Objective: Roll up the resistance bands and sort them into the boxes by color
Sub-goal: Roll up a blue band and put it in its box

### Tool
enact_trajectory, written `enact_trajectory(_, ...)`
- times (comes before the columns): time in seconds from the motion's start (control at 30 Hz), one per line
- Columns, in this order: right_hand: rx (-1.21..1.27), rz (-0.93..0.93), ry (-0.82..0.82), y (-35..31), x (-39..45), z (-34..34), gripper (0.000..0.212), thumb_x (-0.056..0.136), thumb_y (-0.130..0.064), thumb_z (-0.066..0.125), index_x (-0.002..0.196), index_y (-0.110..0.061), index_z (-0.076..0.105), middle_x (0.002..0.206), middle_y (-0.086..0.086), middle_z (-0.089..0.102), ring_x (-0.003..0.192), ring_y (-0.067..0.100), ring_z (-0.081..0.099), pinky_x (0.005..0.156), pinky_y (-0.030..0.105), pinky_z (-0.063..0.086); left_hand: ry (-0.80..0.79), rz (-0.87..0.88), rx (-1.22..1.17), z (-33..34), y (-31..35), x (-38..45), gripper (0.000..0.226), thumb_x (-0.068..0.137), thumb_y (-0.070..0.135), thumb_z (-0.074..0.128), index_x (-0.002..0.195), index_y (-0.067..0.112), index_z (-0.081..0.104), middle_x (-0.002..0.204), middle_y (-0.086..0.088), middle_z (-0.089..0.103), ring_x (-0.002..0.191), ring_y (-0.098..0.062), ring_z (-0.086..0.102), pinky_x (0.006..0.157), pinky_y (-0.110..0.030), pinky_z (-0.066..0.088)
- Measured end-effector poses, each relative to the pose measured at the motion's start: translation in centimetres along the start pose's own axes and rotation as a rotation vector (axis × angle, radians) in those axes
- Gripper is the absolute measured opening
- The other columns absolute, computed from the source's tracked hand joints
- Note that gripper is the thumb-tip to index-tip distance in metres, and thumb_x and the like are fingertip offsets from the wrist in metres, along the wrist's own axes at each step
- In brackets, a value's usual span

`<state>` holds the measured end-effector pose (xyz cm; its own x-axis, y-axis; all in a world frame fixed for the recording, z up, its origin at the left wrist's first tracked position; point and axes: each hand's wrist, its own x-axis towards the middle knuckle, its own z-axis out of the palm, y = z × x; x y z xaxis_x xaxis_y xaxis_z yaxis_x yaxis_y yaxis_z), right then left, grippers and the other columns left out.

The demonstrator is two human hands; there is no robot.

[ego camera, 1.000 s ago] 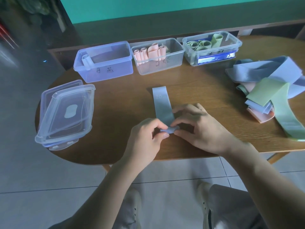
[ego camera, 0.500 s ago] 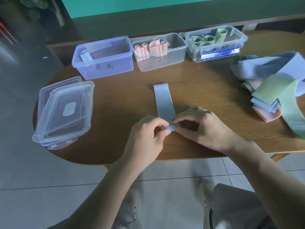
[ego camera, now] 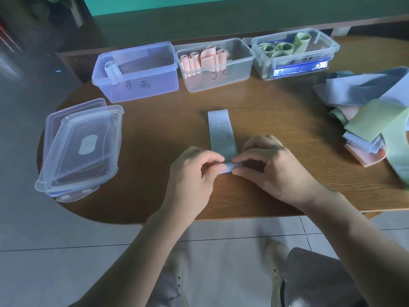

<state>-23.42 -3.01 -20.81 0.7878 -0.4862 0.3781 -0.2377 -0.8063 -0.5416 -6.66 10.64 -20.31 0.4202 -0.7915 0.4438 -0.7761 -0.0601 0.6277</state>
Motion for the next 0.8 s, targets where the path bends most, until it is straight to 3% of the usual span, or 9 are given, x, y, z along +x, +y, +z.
enact_trajectory(0.2, 0.000, 0.028, 0.028, 0.0, 0.4, 0.1, 0.035, 0.089, -0.055, 0.062, 0.106, -0.028, 0.077, 0.101, -0.012, 0.061, 0.096, 0.014, 0.059, 0.085, 0.047, 0.051, -0.062, 0.088, 0.015, -0.2, -0.3, 0.4, 0.003, 0.088, 0.016, 0.077, 0.091, 0.016, 0.076, 0.090, 0.007, 0.069, 0.082, -0.007, 0.062, 0.069, -0.023, 0.052)
enact_trajectory(0.3, 0.023, 0.036, 0.069, -0.4, 0.5, 0.3, 0.026, 0.092, -0.044, 0.068, 0.110, -0.027, 0.074, 0.107, -0.010, 0.060, 0.096, 0.013, 0.062, 0.083, 0.043, 0.055, -0.090, 0.070, 0.040, -0.3, -0.4, 0.7, 0.013, 0.084, 0.026, 0.081, 0.093, 0.018, 0.077, 0.091, 0.007, 0.068, 0.078, -0.007, 0.060, 0.066, -0.020, 0.050)
enact_trajectory(0.4, 0.052, -0.015, 0.073, -0.7, 0.9, 0.7, 0.010, 0.094, -0.028, 0.072, 0.102, -0.023, 0.074, 0.105, -0.011, 0.062, 0.098, 0.013, 0.064, 0.083, 0.040, 0.054, -0.073, 0.072, 0.055, 0.0, -0.9, 1.0, 0.014, 0.086, 0.027, 0.080, 0.095, 0.017, 0.079, 0.092, 0.004, 0.070, 0.081, -0.007, 0.060, 0.070, -0.017, 0.050)
enact_trajectory(0.5, 0.045, -0.034, 0.035, -0.3, 1.1, 0.6, 0.014, 0.093, -0.032, 0.073, 0.104, -0.024, 0.075, 0.106, -0.011, 0.066, 0.100, 0.013, 0.062, 0.089, 0.039, 0.051, -0.029, 0.077, 0.086, 0.4, -1.3, 1.2, 0.016, 0.088, 0.027, 0.078, 0.097, 0.015, 0.080, 0.093, 0.001, 0.071, 0.086, -0.006, 0.058, 0.074, -0.015, 0.049)
enact_trajectory(0.63, 0.006, -0.003, 0.021, 0.4, 1.3, 0.7, 0.019, 0.089, -0.028, 0.078, 0.108, -0.028, 0.075, 0.109, -0.013, 0.067, 0.102, 0.016, 0.061, 0.090, 0.043, 0.050, 0.056, 0.071, 0.058, 0.7, -1.1, 1.2, 0.013, 0.086, 0.025, 0.080, 0.092, 0.014, 0.077, 0.089, 0.003, 0.069, 0.081, -0.003, 0.057, 0.070, -0.021, 0.050)
enact_trajectory(0.8, 0.018, 0.034, 0.051, 0.4, 1.6, 1.0, 0.018, 0.092, -0.031, 0.073, 0.110, -0.029, 0.076, 0.110, -0.011, 0.067, 0.103, 0.017, 0.061, 0.091, 0.046, 0.051, 0.037, 0.111, 0.095, 0.6, -1.0, 1.4, 0.010, 0.089, 0.024, 0.078, 0.092, 0.015, 0.077, 0.091, 0.004, 0.071, 0.083, -0.012, 0.063, 0.069, -0.032, 0.055)
